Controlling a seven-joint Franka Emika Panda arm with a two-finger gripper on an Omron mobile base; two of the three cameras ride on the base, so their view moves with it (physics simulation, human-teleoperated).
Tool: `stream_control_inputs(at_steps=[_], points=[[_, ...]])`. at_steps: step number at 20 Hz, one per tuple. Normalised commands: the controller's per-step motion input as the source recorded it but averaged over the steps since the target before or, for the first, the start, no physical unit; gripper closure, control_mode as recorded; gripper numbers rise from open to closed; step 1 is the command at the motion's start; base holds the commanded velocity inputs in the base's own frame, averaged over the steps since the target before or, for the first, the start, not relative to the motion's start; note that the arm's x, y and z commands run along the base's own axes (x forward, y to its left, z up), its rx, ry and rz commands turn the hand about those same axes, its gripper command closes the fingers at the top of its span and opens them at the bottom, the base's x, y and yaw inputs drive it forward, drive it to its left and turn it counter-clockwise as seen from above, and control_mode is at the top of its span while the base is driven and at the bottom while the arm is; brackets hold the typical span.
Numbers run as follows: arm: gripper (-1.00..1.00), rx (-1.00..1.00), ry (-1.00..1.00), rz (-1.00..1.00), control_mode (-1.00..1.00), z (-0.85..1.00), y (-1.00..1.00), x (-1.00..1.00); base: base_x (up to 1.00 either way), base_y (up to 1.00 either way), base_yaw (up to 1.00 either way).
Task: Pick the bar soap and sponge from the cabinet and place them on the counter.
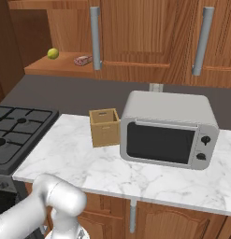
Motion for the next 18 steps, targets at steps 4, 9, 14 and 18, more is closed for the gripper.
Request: stream_control_inputs(at_steps=[4,9,14,18], points=[[-1.00,0.02,0.02,0.31,-1.00,-0.03,-0.28,-0.46,0.00,0.00,0.00],[-1.00,0.30,0.12,0.05,-1.00,0.03,-0.58,-0.14,0.00,0.00,0.00],[-1.00,0.30,0.17,0.02,-1.00,0.08,-0.63,0.00,0.00,0.00,0.00],[-1.00,0.29,0.00,0.15,-1.00,0.08,-0.48,0.13,0.00,0.00,0.00]])
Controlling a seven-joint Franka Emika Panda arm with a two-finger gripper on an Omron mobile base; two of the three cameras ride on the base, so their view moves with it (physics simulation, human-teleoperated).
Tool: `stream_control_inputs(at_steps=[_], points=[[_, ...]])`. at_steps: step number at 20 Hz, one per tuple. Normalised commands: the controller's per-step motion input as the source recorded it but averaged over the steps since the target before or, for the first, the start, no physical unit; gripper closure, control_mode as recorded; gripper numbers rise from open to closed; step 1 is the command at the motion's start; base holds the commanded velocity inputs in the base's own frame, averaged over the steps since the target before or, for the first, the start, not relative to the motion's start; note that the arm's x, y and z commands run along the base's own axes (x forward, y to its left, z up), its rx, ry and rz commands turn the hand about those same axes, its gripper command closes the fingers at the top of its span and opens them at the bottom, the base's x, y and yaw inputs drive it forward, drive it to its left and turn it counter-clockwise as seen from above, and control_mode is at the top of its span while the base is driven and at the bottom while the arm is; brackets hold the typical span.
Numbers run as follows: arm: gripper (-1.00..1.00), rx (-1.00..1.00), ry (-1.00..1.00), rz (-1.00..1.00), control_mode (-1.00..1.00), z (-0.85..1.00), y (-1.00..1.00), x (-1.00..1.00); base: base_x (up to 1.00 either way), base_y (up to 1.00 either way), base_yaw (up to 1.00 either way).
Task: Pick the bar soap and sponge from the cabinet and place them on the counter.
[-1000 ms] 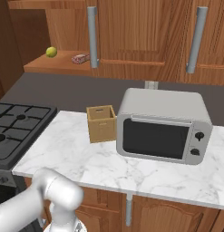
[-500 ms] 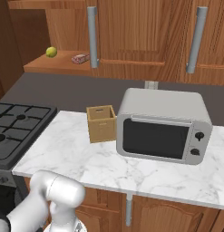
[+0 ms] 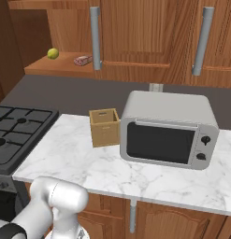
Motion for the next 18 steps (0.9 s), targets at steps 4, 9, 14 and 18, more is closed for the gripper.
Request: stream_control_inputs(at_steps=[4,9,14,18], points=[[-1.00,0.43,0.11,0.10,-1.00,0.00,-0.46,0.11,0.00,0.00,0.00],[-1.00,0.44,0.17,0.09,-1.00,0.01,-0.42,0.12,0.00,0.00,0.00],[-1.00,0.49,0.06,0.06,-1.00,-0.03,-0.40,0.39,0.00,0.00,0.00],[-1.00,0.50,0.16,0.02,-1.00,-0.02,-0.12,0.51,0.00,0.00,0.00]])
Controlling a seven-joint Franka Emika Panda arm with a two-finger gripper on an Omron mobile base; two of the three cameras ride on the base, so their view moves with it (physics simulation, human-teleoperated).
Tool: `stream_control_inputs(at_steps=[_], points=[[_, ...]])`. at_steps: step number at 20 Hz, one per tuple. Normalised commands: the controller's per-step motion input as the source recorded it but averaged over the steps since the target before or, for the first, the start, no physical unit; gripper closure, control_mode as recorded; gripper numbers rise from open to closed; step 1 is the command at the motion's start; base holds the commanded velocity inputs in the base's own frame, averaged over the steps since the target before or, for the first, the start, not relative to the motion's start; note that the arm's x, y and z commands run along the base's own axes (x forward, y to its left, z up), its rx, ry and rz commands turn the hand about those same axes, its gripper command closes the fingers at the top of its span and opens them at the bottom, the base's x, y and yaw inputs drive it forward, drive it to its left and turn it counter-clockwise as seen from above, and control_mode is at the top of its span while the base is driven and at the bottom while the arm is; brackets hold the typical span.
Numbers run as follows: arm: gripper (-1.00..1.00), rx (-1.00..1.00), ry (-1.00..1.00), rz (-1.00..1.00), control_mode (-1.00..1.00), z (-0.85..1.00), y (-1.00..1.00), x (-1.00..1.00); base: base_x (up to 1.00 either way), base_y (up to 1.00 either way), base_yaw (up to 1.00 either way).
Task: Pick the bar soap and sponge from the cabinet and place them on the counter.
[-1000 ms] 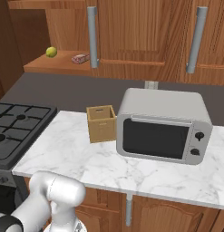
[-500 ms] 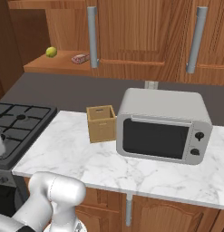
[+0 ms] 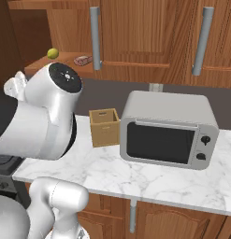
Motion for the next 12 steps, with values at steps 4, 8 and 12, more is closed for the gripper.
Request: stream_control_inputs(at_steps=[4,8,12], points=[[-1.00,0.36,0.11,0.09,-1.00,0.03,0.05,0.46,0.00,0.00,0.00],[-1.00,0.02,0.11,0.15,-1.00,0.03,0.41,0.43,0.00,0.00,0.00],[-1.00,-0.08,0.05,0.16,-1.00,0.08,0.51,0.28,0.00,0.00,0.00]])
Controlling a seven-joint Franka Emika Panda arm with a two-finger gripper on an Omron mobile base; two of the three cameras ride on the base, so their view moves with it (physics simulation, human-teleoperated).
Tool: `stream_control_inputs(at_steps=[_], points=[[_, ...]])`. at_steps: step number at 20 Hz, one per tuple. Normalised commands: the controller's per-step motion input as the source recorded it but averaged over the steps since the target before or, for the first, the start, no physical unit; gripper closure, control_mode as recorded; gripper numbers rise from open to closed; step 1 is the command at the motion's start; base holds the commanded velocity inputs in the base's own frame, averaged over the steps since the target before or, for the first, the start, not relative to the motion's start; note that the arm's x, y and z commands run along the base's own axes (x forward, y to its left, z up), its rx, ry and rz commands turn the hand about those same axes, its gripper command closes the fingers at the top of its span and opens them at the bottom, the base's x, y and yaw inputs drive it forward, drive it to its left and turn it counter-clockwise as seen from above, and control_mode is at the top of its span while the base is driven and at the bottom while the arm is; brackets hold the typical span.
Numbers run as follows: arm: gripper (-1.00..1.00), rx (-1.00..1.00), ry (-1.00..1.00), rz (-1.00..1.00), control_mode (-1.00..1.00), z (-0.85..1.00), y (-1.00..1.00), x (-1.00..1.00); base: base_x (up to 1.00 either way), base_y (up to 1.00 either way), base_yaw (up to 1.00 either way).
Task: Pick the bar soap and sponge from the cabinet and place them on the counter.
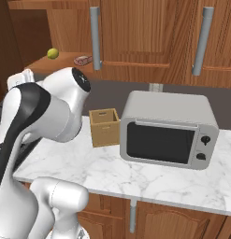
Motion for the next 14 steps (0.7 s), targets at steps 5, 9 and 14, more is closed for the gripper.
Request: stream_control_inputs(at_steps=[5,9,14], points=[[-1.00,-0.01,0.10,0.12,-1.00,0.30,0.40,0.35,0.00,0.00,0.00],[-1.00,0.07,0.09,0.09,-1.00,0.32,0.32,0.34,0.00,0.00,0.00],[-1.00,0.12,0.09,0.04,-1.00,-0.02,0.33,0.20,0.00,0.00,0.00]])
